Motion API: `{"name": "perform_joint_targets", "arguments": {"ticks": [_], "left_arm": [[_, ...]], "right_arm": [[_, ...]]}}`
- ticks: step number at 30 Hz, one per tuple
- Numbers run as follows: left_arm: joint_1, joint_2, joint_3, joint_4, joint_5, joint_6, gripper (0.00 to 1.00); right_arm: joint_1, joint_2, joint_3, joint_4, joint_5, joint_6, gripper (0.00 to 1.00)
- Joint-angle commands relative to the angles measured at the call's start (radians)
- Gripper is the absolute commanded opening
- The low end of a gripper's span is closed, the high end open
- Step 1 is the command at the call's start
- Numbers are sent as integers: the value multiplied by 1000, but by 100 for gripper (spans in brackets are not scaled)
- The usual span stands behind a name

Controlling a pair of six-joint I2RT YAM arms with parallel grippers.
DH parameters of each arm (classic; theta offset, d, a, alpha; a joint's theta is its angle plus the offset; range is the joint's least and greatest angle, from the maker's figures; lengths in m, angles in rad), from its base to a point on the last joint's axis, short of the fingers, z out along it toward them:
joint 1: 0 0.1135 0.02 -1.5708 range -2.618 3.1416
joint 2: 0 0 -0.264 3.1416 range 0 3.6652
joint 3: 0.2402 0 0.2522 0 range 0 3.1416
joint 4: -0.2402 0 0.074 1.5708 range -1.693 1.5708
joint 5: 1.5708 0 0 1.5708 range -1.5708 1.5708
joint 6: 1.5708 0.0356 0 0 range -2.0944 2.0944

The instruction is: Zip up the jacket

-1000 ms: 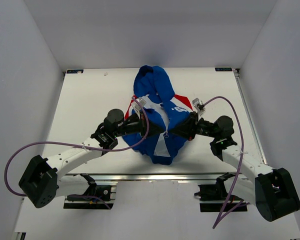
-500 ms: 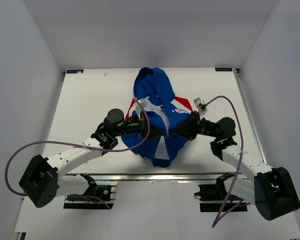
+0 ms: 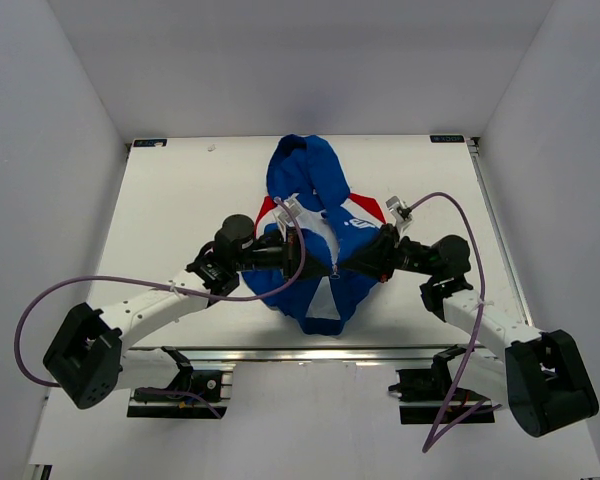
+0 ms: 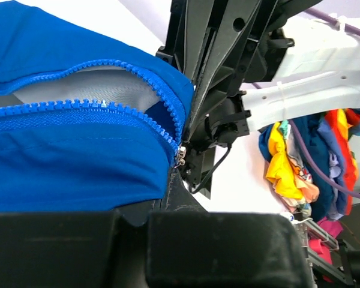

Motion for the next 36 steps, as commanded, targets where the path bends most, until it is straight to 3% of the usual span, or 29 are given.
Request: {"name": "perform_joint_targets", "arguments": {"ticks": [1, 5, 11, 19, 20, 21, 26, 28, 32, 36], "left_arm": [[-8, -2, 29, -177, 14, 72, 0], [-16, -34, 9, -210, -4, 94, 0], [-46, -31, -9, -239, -9, 106, 0], [-57, -31, -29, -175, -21, 49, 0], [-57, -34, -32, -167, -22, 40, 9], [-57, -36, -34, -161, -24, 32, 26], [-57, -68, -37, -180, -53, 20, 65], [-57, -83, -40, -185, -70, 15, 71], [-57, -122, -45, -208, -110, 6, 98], [-55, -160, -59, -239, -183, -21, 98]], "right_arm": [[-19, -9, 54, 56, 88, 37, 0], [-20, -12, 93, -103, 160, -6, 0], [-20, 3, 114, -137, 229, -10, 0], [-17, 57, 146, -116, 58, -7, 0], [-16, 60, 140, -116, 44, -7, 0], [-14, 60, 128, -120, 41, -7, 0], [3, 52, 105, -155, -5, -61, 0], [12, 47, 108, -218, -11, -92, 0], [33, 46, 100, -289, -25, -145, 0], [43, 52, 91, -311, -34, -158, 0]]}}
